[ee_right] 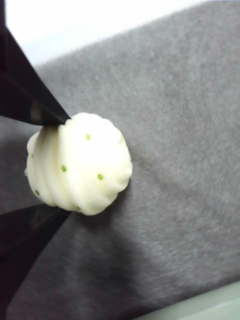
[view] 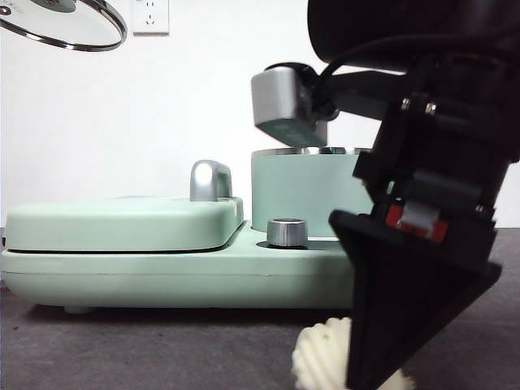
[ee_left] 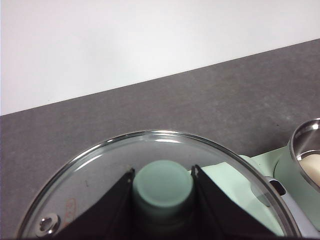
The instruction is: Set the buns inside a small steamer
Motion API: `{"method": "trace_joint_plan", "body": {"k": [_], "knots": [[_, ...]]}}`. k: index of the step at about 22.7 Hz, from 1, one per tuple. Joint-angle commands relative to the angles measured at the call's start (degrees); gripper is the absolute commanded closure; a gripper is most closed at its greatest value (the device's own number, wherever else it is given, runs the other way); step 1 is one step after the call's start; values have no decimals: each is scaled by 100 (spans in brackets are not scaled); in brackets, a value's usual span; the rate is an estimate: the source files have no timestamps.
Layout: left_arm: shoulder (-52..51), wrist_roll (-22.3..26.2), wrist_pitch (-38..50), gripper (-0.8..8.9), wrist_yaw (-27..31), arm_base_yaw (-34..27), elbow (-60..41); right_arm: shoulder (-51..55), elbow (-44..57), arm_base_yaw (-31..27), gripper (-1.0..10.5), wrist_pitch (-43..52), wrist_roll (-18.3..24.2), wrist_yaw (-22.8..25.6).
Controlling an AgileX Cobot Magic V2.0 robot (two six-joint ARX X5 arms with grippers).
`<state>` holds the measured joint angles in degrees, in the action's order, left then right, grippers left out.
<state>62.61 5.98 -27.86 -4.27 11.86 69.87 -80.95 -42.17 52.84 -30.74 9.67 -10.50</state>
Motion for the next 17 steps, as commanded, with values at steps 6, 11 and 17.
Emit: {"method": "trace_joint_plan", "body": {"k": [6, 11, 17], "knots": [[31, 44, 166, 803, 2, 11, 166, 1110, -1403, 9, 731, -2356, -1685, 28], [31, 44, 11, 803, 2, 11, 166, 1128, -2957, -345, 731, -3650, -2170, 50], [31, 44, -26, 803, 2, 11, 166, 544, -3978, -988, 730, -3689, -1923, 46]]}}
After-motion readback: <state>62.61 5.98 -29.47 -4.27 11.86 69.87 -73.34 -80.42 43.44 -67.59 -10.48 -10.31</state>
